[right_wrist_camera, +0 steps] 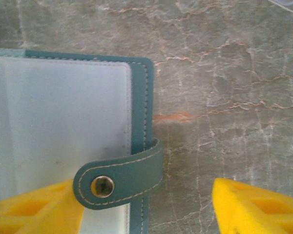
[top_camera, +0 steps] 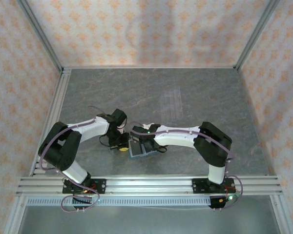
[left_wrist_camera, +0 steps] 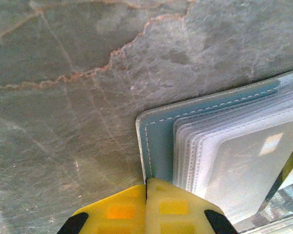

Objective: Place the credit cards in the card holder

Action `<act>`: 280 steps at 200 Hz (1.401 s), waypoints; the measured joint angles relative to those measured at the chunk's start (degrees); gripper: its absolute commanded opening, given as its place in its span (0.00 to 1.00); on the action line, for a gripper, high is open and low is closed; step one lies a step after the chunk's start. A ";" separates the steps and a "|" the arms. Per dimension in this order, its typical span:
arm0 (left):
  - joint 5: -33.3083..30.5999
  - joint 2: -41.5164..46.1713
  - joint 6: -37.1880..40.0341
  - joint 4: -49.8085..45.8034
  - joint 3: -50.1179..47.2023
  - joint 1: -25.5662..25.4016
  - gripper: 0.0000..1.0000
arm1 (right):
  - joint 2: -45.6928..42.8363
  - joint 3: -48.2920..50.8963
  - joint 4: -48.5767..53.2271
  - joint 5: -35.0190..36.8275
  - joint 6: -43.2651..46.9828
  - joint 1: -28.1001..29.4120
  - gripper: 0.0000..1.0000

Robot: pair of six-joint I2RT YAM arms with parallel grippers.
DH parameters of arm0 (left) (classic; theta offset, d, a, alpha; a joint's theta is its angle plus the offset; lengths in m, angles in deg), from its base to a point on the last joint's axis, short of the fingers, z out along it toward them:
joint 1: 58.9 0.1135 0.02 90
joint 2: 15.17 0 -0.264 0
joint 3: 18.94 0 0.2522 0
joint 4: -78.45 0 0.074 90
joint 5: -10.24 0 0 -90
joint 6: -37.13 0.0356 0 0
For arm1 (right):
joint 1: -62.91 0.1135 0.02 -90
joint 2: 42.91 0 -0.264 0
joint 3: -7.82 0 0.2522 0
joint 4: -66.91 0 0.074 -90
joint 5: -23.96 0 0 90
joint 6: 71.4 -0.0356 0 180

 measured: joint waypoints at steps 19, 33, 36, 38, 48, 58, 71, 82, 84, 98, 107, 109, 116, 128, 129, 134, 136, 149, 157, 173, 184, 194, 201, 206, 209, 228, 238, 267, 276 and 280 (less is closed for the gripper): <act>0.02 0.11 0.02 0.20 -0.20 0.00 0.00 | 0.13 0.00 0.44 1.75 0.09 0.02 0.41; 0.02 0.22 0.02 0.37 -0.33 0.00 0.00 | 0.11 0.00 0.52 2.60 -0.22 0.02 0.30; 0.02 0.22 0.02 0.37 -0.35 0.00 0.00 | 0.11 0.00 0.52 2.64 -0.39 0.02 0.27; 0.02 0.22 0.00 0.37 -0.35 0.00 0.00 | 0.11 0.00 0.55 2.71 -0.02 0.02 0.26; 0.02 0.22 0.02 0.37 -0.35 0.00 0.00 | 0.00 0.02 0.52 2.95 -0.39 0.02 0.16; 0.02 0.22 0.02 0.39 -0.35 -0.07 0.00 | -0.35 0.11 0.48 3.08 0.20 0.02 0.05; 0.00 0.20 0.00 0.44 -0.33 -0.20 0.00 | -1.22 0.26 0.48 3.04 0.15 0.02 0.00; 0.02 -0.04 -0.02 0.52 -0.17 -0.63 0.00 | -2.19 0.26 0.48 2.82 0.42 0.02 0.00; 0.04 -0.09 -0.02 0.55 -0.13 -0.74 0.00 | -2.43 0.26 0.48 2.78 0.52 0.02 0.00; 0.46 -0.96 -0.31 0.70 0.55 -1.70 0.00 | -4.66 0.42 0.02 1.51 0.96 0.00 0.00; 0.92 -1.53 -0.66 0.76 0.98 -2.12 0.00 | -6.82 0.90 -0.87 0.11 1.20 0.00 0.00; 1.07 -1.60 -0.66 0.76 1.07 -2.21 0.00 | -7.21 0.98 -1.09 -0.20 1.16 0.00 0.00; 1.40 -2.05 -1.11 0.79 1.40 -2.45 0.00 | -9.31 1.42 -2.08 -1.81 1.18 -0.09 0.00; 2.14 -2.67 -1.77 0.87 1.79 -2.60 0.00 | -12.50 2.10 -4.55 -4.94 1.07 -0.24 0.00; 2.16 -2.69 -1.75 0.87 1.79 -2.60 0.00 | -12.66 2.14 -4.70 -5.20 1.07 -0.24 0.00; 2.62 -2.86 -2.08 0.98 1.88 -2.60 0.00 | -13.75 2.34 -6.01 -6.73 0.70 -0.33 0.00; 2.69 -2.93 -2.14 1.05 1.90 -2.60 0.00 | -14.12 2.43 -6.56 -7.43 0.70 -0.37 0.00; 3.96 -3.39 -2.97 1.66 1.97 -2.60 0.00 | -15.23 2.73 -10.36 -11.43 -0.39 -0.44 0.00; 4.74 -3.65 -3.39 2.10 1.97 -2.60 0.00 | -15.19 2.97 -12.87 -13.81 -1.11 -0.48 0.00; 6.05 -3.98 -4.13 2.93 1.99 -2.60 0.00 | -13.86 3.78 -17.64 -18.73 -3.21 -0.50 0.00; 6.40 -4.00 -4.61 3.15 1.99 -2.58 0.00 | -12.09 4.13 -20.48 -21.90 -4.35 -0.63 0.04; 5.90 -3.82 -4.52 2.84 1.95 -2.36 0.00 | -10.29 4.44 -22.62 -23.89 -5.79 -0.76 0.14; 5.66 -3.63 -4.55 2.05 1.90 -1.84 0.00 | -9.92 4.70 -23.58 -25.18 -6.47 -1.31 0.17; 5.05 -3.34 -4.50 1.49 1.90 -1.44 0.00 | -9.70 4.96 -24.55 -26.08 -7.23 -1.73 0.20; 4.39 -3.19 -4.52 1.18 1.90 -1.27 0.00 | -9.55 5.09 -24.90 -26.58 -7.10 -1.97 0.21; 1.14 0.42 -4.02 -1.62 1.79 -0.46 0.00 | -8.28 7.41 -29.68 -29.97 -9.18 -2.95 0.32; -0.13 3.54 -3.45 -3.23 1.57 0.00 0.00 | -7.87 8.70 -31.50 -31.71 -9.99 -3.17 0.35; -2.25 13.18 -2.60 -7.65 0.17 3.21 0.00 | -6.36 10.80 -35.54 -36.81 -11.93 -4.31 0.34; -2.73 15.32 -2.49 -8.96 -0.44 4.35 0.01 | -5.31 10.80 -37.13 -38.27 -12.39 -4.57 0.34; -2.97 16.15 -2.36 -9.57 -0.66 4.81 0.01 | -4.72 10.71 -37.77 -38.80 -12.48 -4.61 0.34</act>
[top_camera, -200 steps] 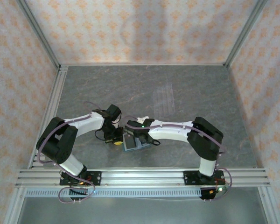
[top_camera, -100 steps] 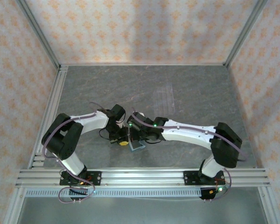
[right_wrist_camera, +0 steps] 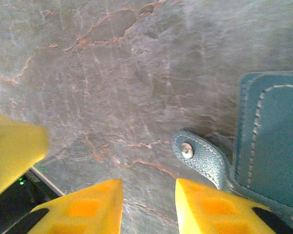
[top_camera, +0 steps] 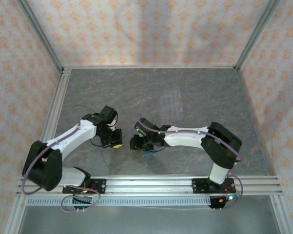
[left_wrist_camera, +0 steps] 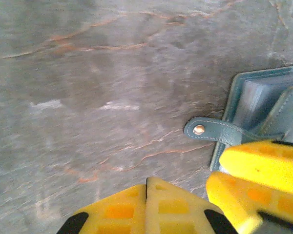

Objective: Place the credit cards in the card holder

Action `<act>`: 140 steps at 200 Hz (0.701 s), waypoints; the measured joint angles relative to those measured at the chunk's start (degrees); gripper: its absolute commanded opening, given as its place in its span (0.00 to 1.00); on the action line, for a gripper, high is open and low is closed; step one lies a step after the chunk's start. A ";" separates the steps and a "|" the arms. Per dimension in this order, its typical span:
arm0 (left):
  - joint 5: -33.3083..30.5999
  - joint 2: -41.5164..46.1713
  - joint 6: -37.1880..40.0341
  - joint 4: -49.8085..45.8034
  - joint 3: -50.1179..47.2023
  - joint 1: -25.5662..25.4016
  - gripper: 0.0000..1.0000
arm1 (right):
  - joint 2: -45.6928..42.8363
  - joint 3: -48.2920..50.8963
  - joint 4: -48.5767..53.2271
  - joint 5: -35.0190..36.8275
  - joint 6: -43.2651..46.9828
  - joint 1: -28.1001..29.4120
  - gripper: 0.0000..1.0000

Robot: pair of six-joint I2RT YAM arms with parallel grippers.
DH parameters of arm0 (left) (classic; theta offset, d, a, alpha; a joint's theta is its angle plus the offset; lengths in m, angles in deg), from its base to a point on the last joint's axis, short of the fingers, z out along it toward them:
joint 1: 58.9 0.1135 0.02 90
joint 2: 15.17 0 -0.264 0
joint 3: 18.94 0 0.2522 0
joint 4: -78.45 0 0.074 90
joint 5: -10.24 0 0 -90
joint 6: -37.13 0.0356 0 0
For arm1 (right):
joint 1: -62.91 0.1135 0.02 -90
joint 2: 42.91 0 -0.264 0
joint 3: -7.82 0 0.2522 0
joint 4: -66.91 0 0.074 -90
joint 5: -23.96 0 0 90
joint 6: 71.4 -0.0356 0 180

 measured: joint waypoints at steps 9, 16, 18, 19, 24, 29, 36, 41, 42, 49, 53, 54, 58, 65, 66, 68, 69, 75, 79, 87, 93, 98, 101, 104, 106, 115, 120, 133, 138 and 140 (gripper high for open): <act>-0.31 1.44 0.33 -1.42 -0.31 0.96 0.01 | 1.33 -0.52 -0.48 -1.18 -0.24 0.04 0.36; -0.48 2.19 0.70 -2.29 -0.44 1.51 0.01 | 2.43 -1.31 -0.55 -2.03 -0.22 0.20 0.39; -0.50 2.34 0.72 -2.62 -0.46 1.66 0.01 | 2.64 -1.53 -0.55 -2.19 -0.20 0.22 0.40; -0.52 2.40 0.74 -2.69 -0.46 1.70 0.01 | 2.89 -1.70 -0.57 -2.27 -0.22 0.28 0.41; -0.55 2.67 0.90 -3.34 -0.46 2.01 0.01 | 3.63 -2.56 -0.52 -2.86 -0.11 0.42 0.43; -0.55 2.84 1.09 -3.85 -0.46 2.29 0.01 | 4.22 -3.37 -0.57 -3.26 -0.31 0.52 0.47; -0.59 2.97 1.36 -4.44 -0.44 2.56 0.01 | 4.59 -4.33 -0.57 -3.69 -0.20 0.68 0.51; -0.61 3.02 1.42 -4.90 -0.44 2.64 0.01 | 4.61 -4.74 -0.61 -4.02 -0.26 0.79 0.53; -0.61 3.04 1.46 -4.96 -0.42 2.67 0.01 | 4.59 -4.81 -0.61 -4.07 -0.24 0.76 0.54; -0.63 3.15 1.81 -5.60 -0.37 2.78 0.02 | 4.11 -5.35 -0.59 -4.37 0.02 0.79 0.56; -0.61 3.19 1.97 -6.03 -0.28 2.93 0.02 | 3.76 -5.55 -0.61 -4.55 0.24 0.76 0.56; -0.59 3.21 2.01 -6.12 -0.24 2.93 0.02 | 3.65 -5.55 -0.61 -4.57 0.22 0.74 0.57; -0.63 3.26 2.23 -6.60 -0.07 2.93 0.02 | 3.15 -5.57 -0.61 -4.52 0.35 0.66 0.57; -0.63 3.43 2.40 -7.48 0.52 2.95 0.03 | 1.81 -5.57 -0.11 -4.63 0.44 0.37 0.59; -0.66 3.48 2.40 -7.54 0.59 2.95 0.03 | 1.53 -5.57 0.02 -4.70 0.50 0.33 0.59; -0.66 3.56 2.47 -7.76 0.83 2.95 0.03 | 1.20 -5.57 0.15 -4.68 0.46 0.26 0.60; -0.66 3.61 2.47 -7.82 0.92 2.95 0.03 | 0.79 -5.55 0.33 -4.63 0.42 0.13 0.60; -0.68 3.85 2.64 -8.44 1.64 2.95 0.04 | -0.87 -5.53 1.05 -4.63 0.66 -0.33 0.60; -0.66 4.07 2.73 -8.72 2.25 2.95 0.04 | -2.01 -5.53 1.53 -4.63 0.79 -0.68 0.60; -0.63 4.50 2.93 -9.31 3.32 2.95 0.04 | -4.98 -5.29 2.27 -4.50 0.87 -1.60 0.59; -0.55 4.72 3.21 -9.77 4.24 2.95 0.04 | -7.78 -4.79 2.86 -4.33 0.94 -2.60 0.55; -0.50 4.87 3.50 -10.01 5.03 2.95 0.05 | -10.21 -4.26 3.39 -4.00 1.03 -3.56 0.50; -0.48 4.96 3.63 -10.10 5.42 2.95 0.05 | -11.63 -3.96 3.87 -3.96 1.22 -4.09 0.47; -0.42 4.96 3.80 -10.19 5.81 2.95 0.05 | -13.05 -3.65 4.26 -3.58 1.25 -4.76 0.43; -0.39 4.96 3.78 -10.21 6.01 2.95 0.05 | -14.03 -3.39 4.68 -3.50 0.98 -5.16 0.41; -0.11 4.96 3.93 -10.36 6.91 2.89 0.05 | -17.90 -2.32 6.34 -2.86 1.73 -7.13 0.31; -0.02 4.94 3.93 -10.38 7.28 2.89 0.06 | -19.82 -1.53 7.10 -2.51 1.27 -8.31 0.27; -0.11 4.70 3.76 -10.47 8.31 1.66 0.06 | -23.71 1.18 9.03 -1.73 1.40 -11.10 0.24; -0.15 4.31 3.63 -10.45 8.87 0.72 0.06 | -24.63 2.34 9.90 -1.49 1.51 -12.04 0.27; -0.11 4.09 3.45 -10.47 9.20 0.20 0.06 | -24.90 2.86 10.32 -1.42 1.64 -12.37 0.29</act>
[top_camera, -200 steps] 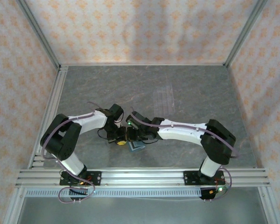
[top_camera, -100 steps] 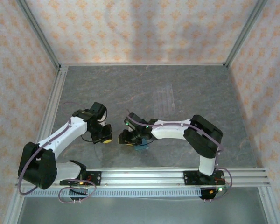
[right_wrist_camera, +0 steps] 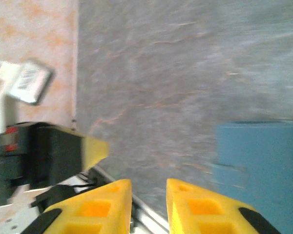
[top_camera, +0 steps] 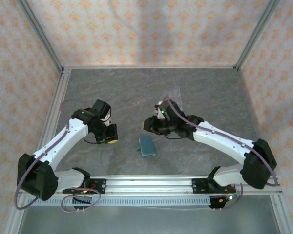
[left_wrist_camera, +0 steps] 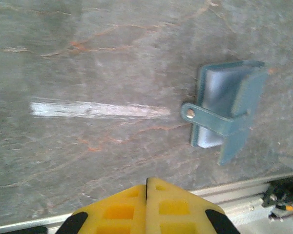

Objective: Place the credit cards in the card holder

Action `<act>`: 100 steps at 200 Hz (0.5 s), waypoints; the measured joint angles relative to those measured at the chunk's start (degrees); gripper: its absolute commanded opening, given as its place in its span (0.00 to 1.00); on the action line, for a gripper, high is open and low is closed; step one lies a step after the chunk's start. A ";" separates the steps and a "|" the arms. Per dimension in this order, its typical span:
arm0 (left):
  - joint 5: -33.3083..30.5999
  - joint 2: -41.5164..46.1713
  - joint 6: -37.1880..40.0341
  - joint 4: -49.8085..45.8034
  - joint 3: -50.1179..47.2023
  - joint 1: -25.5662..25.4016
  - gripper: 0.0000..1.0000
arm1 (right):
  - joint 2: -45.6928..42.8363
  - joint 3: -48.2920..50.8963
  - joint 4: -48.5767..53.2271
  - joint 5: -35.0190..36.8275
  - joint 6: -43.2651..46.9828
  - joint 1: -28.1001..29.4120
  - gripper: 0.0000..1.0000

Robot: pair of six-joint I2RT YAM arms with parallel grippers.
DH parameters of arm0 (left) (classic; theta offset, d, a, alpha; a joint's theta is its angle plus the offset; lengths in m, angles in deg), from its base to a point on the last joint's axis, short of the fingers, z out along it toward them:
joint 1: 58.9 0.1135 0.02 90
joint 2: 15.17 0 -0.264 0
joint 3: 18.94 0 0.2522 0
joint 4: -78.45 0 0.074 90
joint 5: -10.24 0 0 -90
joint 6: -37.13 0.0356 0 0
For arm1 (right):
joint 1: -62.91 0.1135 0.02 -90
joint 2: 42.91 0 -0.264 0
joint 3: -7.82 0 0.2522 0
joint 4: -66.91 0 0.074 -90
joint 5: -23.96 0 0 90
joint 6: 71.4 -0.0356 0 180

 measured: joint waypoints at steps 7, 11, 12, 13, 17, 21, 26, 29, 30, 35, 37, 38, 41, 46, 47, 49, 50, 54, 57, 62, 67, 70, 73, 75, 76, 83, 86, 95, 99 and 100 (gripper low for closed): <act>-0.13 -0.98 -0.52 0.09 1.22 -1.99 0.06 | -0.52 1.73 1.33 0.13 0.15 -0.98 0.36; -0.31 -1.97 -1.11 0.17 2.25 -3.63 0.06 | -0.57 2.56 2.10 0.15 0.26 -1.42 0.38; -0.33 -2.10 -1.14 0.20 2.45 -3.89 0.06 | -0.57 2.89 2.43 0.17 0.61 -1.57 0.39; -0.31 -2.25 -1.18 0.20 2.64 -4.15 0.06 | -0.55 3.02 2.58 0.22 0.63 -1.64 0.39; -0.33 -3.43 -1.75 0.46 3.80 -5.86 0.06 | -0.44 4.04 3.41 0.20 0.50 -2.01 0.41; -0.44 -4.44 -2.19 0.68 4.96 -7.34 0.06 | -0.37 4.90 4.07 0.22 0.76 -2.34 0.43; -0.61 -5.95 -2.78 0.94 6.56 -9.25 0.06 | -0.33 6.08 4.76 0.17 1.11 -2.84 0.44; -0.63 -6.97 -3.19 1.20 7.54 -10.32 0.06 | -0.33 6.71 5.22 0.20 0.92 -3.08 0.45; -0.66 -7.21 -3.30 1.20 7.76 -10.60 0.06 | -0.33 7.02 5.46 0.13 1.07 -3.26 0.45; -1.01 -8.90 -3.91 1.51 9.60 -12.35 0.06 | -0.33 8.02 6.01 0.11 1.11 -3.80 0.45; -1.09 -9.68 -4.17 1.68 10.36 -13.09 0.06 | -0.33 8.28 6.19 0.04 1.20 -4.00 0.45; -1.14 -9.92 -4.24 1.73 10.64 -13.35 0.06 | -0.33 8.52 6.21 -0.07 1.31 -4.22 0.45; -1.33 -10.88 -4.55 2.01 11.67 -14.21 0.06 | -0.33 9.01 6.36 -0.11 1.27 -4.57 0.46; -1.57 -12.57 -4.98 2.40 13.31 -15.65 0.06 | -0.35 9.79 6.49 -0.31 1.33 -5.35 0.46; -1.60 -13.07 -5.20 2.54 13.86 -16.06 0.05 | -0.35 9.90 6.51 -0.35 1.31 -5.46 0.46; -1.62 -13.66 -5.38 2.69 14.34 -16.44 0.05 | -0.37 10.19 6.54 -0.39 1.31 -5.84 0.46; -1.66 -14.19 -5.51 2.82 14.78 -16.81 0.05 | -0.42 10.38 6.54 -0.52 1.31 -6.05 0.46; -1.79 -15.32 -5.86 3.17 15.85 -17.73 0.05 | -0.42 10.80 6.58 -0.66 1.33 -6.60 0.46; -1.81 -16.35 -6.12 3.54 16.55 -18.32 0.05 | -0.44 11.13 6.69 -0.74 1.31 -7.13 0.46; -1.92 -17.86 -6.58 4.22 17.62 -19.26 0.04 | -0.46 11.50 6.88 -0.92 1.31 -7.80 0.46; -1.92 -19.08 -6.97 4.81 18.23 -19.89 0.04 | -0.52 11.82 6.91 -1.03 1.31 -8.39 0.47; -1.90 -19.98 -7.41 5.29 18.45 -20.20 0.04 | -0.63 11.98 6.91 -1.16 1.31 -8.72 0.47; -1.90 -20.70 -7.52 5.73 18.58 -20.41 0.04 | -0.72 12.13 6.93 -1.27 1.31 -8.96 0.48; -1.90 -21.29 -7.85 6.08 18.58 -20.59 0.04 | -0.79 12.20 6.93 -1.36 1.31 -9.05 0.49; -1.90 -21.51 -7.93 6.25 18.58 -20.61 0.04 | -0.85 12.26 6.93 -1.42 1.27 -9.14 0.49; -1.90 -23.28 -8.68 6.91 18.51 -20.74 0.04 | -1.27 12.59 6.91 -1.75 1.27 -9.46 0.53; -1.88 -24.02 -8.85 7.15 18.49 -20.74 0.04 | -1.49 12.70 6.91 -1.88 1.49 -9.51 0.54; -1.90 -26.40 -9.53 8.13 18.16 -20.72 0.03 | -2.21 13.07 6.88 -2.36 1.40 -9.64 0.56; -1.92 -27.47 -9.84 8.72 17.92 -20.70 0.03 | -2.45 13.20 6.84 -2.69 1.68 -9.64 0.57; -1.92 -27.63 -9.88 8.79 17.86 -20.68 0.03 | -2.49 13.20 6.84 -2.69 1.68 -9.64 0.57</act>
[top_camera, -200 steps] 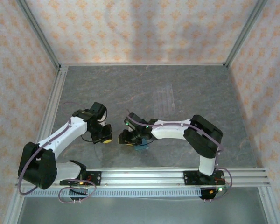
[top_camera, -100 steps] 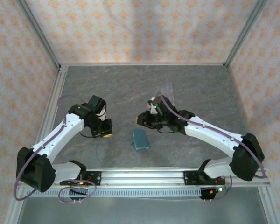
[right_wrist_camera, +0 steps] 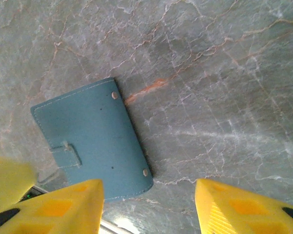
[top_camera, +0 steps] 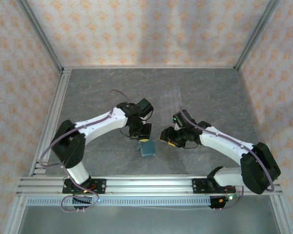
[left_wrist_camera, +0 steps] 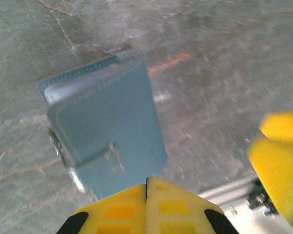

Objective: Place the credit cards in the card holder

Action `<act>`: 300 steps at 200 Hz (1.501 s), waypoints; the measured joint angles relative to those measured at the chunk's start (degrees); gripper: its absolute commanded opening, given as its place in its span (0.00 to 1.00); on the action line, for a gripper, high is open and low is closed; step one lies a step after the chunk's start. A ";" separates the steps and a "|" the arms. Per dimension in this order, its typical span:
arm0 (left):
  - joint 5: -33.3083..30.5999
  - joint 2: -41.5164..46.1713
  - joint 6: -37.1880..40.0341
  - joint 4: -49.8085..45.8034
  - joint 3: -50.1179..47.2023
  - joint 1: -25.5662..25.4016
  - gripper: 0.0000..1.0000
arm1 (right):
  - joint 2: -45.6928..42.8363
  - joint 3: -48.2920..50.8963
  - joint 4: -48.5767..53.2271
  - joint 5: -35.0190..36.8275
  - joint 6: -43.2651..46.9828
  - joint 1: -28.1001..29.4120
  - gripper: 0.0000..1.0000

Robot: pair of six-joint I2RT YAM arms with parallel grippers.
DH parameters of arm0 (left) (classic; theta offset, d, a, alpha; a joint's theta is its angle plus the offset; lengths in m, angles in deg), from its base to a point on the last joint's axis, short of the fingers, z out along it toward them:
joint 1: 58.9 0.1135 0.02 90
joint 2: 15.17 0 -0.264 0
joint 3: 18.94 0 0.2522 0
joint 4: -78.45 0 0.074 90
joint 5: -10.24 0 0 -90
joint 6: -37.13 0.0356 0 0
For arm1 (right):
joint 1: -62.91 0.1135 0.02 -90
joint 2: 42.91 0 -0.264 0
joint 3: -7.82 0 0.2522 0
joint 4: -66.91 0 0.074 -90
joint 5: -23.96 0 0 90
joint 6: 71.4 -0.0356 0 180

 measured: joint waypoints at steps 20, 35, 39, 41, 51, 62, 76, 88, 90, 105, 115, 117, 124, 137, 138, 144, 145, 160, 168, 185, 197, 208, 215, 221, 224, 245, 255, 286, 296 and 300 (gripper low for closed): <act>-0.02 -3.96 -0.81 1.66 -1.53 0.11 0.03 | -0.35 0.46 -0.57 -1.86 0.26 0.00 0.61; -0.02 -5.86 -1.27 2.93 -3.28 0.11 0.03 | 0.22 0.70 -1.49 -3.61 0.74 0.00 0.63; -0.02 -6.21 -1.36 3.10 -3.69 0.13 0.02 | 0.59 0.70 -1.86 -4.09 0.94 0.00 0.63; 0.00 -6.36 -1.44 3.23 -3.93 0.13 0.02 | 0.70 0.70 -1.97 -4.31 1.01 0.00 0.64; 0.39 -6.49 -1.75 3.67 -4.28 0.22 0.02 | 1.95 0.70 -3.13 -5.38 1.57 0.00 0.64; 0.35 -6.23 -1.84 4.33 -4.87 0.22 0.02 | 3.67 0.70 -4.11 -6.62 2.49 0.00 0.64; 0.42 -5.55 -1.99 5.53 -5.95 0.26 0.02 | 6.16 0.70 -5.33 -8.15 3.58 0.00 0.64; 0.42 -4.81 -2.12 6.69 -7.02 0.26 0.02 | 8.22 0.70 -6.49 -9.42 4.28 0.00 0.64; 0.44 -4.68 -2.19 6.86 -7.21 0.26 0.02 | 8.50 0.70 -6.71 -9.62 4.39 0.00 0.64; 0.44 -4.07 -2.38 7.82 -8.13 0.26 0.02 | 10.51 0.70 -8.37 -11.10 5.27 0.00 0.63; 0.46 -3.78 -2.38 8.35 -8.52 0.26 0.02 | 11.78 0.70 -9.42 -12.09 5.79 0.00 0.62; 0.46 -3.74 -2.36 8.41 -8.57 0.28 0.02 | 12.07 0.70 -9.75 -12.28 5.95 0.00 0.62; 0.50 -3.63 -2.34 8.70 -8.87 0.31 0.02 | 13.00 0.70 -10.67 -13.03 6.27 0.00 0.62; 1.44 -3.50 -2.14 9.38 -9.44 0.98 0.02 | 14.80 0.70 -12.44 -14.14 6.71 0.17 0.61; 1.55 -3.48 -2.08 9.44 -9.46 1.03 0.02 | 14.91 0.70 -12.57 -14.19 6.71 0.17 0.61; 2.32 -3.45 -1.88 9.70 -9.77 1.49 0.02 | 15.56 0.70 -13.33 -14.51 6.86 0.35 0.61; 2.43 -3.45 -1.81 9.77 -9.81 1.55 0.02 | 15.65 0.70 -13.44 -14.56 6.88 0.39 0.61; 5.07 -3.37 -1.29 10.78 -10.78 2.91 0.02 | 16.72 0.70 -15.28 -15.04 7.10 1.11 0.59; 6.34 -3.34 -1.11 11.21 -11.15 3.50 0.02 | 17.14 0.70 -15.98 -15.19 7.13 1.46 0.58; 7.87 -3.39 -0.13 11.72 -11.65 4.22 0.02 | 17.57 0.87 -17.46 -15.32 6.95 2.01 0.57; 10.14 -3.41 1.55 12.48 -12.52 5.53 0.02 | 18.16 1.49 -20.52 -14.47 5.99 3.39 0.54; 12.61 -3.74 3.06 13.03 -13.11 6.71 0.02 | 19.43 1.46 -22.38 -13.40 5.16 5.88 0.50; 14.27 -3.93 4.20 12.96 -13.68 7.56 0.02 | 19.58 1.14 -22.93 -12.50 4.87 6.84 0.48; 15.39 -3.98 4.79 12.87 -14.10 8.33 0.02 | 19.93 0.83 -23.43 -11.87 4.57 7.61 0.46; 15.82 -4.00 5.20 12.81 -14.29 8.70 0.02 | 20.26 0.59 -23.78 -11.56 4.57 8.02 0.45; 18.99 -4.33 7.45 11.63 -15.56 11.23 0.02 | 22.45 -0.66 -25.44 -9.49 3.30 10.54 0.38; 20.31 -4.59 8.26 11.54 -15.61 11.89 0.02 | 22.73 -0.79 -25.44 -8.41 2.08 10.99 0.33; 21.51 -4.72 10.38 10.36 -16.31 13.25 0.02 | 23.37 -0.83 -26.75 -7.76 -0.85 11.98 0.00; 21.86 -4.72 10.62 9.84 -16.59 13.77 0.02 | 23.32 -0.87 -27.10 -7.61 -2.40 12.35 0.00; 22.01 -4.57 10.95 9.75 -16.59 13.90 0.02 | 23.28 -0.87 -27.19 -7.56 -2.78 12.44 0.00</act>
